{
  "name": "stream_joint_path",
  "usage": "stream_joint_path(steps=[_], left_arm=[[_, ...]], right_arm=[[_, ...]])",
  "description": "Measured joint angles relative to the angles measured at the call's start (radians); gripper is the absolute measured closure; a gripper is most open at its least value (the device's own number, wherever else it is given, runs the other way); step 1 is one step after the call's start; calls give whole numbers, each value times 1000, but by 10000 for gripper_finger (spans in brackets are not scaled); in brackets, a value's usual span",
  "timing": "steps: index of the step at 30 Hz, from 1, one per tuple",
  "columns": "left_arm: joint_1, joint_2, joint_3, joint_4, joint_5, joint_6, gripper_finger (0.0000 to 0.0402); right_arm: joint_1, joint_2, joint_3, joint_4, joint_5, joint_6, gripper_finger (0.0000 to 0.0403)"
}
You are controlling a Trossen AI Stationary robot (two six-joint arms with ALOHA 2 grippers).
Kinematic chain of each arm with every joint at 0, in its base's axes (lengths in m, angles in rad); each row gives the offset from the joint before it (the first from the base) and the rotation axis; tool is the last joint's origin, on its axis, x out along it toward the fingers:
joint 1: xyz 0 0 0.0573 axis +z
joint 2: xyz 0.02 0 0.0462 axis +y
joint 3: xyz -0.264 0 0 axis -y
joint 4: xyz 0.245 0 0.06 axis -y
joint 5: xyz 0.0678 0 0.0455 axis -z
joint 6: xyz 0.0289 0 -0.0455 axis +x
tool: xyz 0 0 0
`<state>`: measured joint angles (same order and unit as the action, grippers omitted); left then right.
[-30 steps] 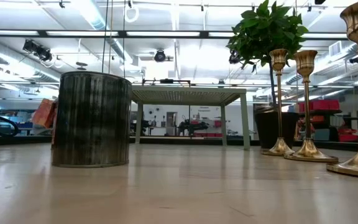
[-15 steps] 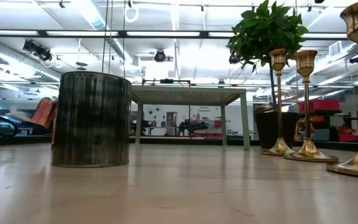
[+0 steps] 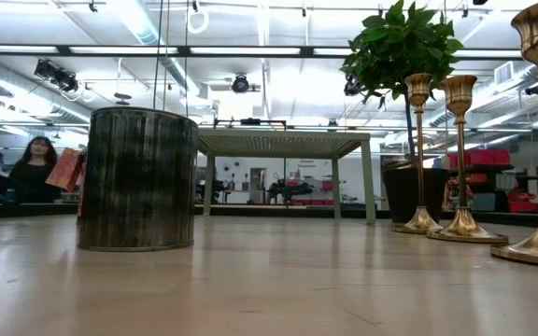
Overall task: Pick & Place candle stick holders
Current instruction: Put the top silver scented candle on the shelf
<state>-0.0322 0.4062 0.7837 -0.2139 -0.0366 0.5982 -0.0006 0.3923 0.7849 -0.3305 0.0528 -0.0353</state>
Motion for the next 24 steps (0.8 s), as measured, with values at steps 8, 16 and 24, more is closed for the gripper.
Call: stream_joint_path(steps=[8, 16, 24], left_arm=[[0, 14, 1, 20, 31, -343, 339], [0, 42, 2, -14, -133, -335, 339], [0, 84, 1, -258, -292, -484, 340]], right_arm=[[0, 0, 0, 0, 0, 0, 366], [0, 0, 0, 0, 0, 0, 366], [0, 0, 0, 0, 2, 0, 366]])
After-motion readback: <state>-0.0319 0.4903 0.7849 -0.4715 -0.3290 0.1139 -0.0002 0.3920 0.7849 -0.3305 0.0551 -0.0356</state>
